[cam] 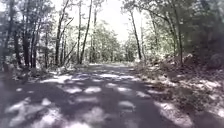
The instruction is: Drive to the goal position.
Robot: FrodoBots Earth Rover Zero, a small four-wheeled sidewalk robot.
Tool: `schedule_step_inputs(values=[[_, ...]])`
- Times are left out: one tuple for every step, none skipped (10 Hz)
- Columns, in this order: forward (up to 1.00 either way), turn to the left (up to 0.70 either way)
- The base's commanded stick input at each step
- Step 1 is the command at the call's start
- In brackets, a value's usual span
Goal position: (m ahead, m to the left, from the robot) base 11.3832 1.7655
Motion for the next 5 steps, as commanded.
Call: schedule_step_inputs(values=[[0.45,0.0],[0.45,0.0],[0.45,-0.12],[0.45,-0.27],[0.45,-0.27]])
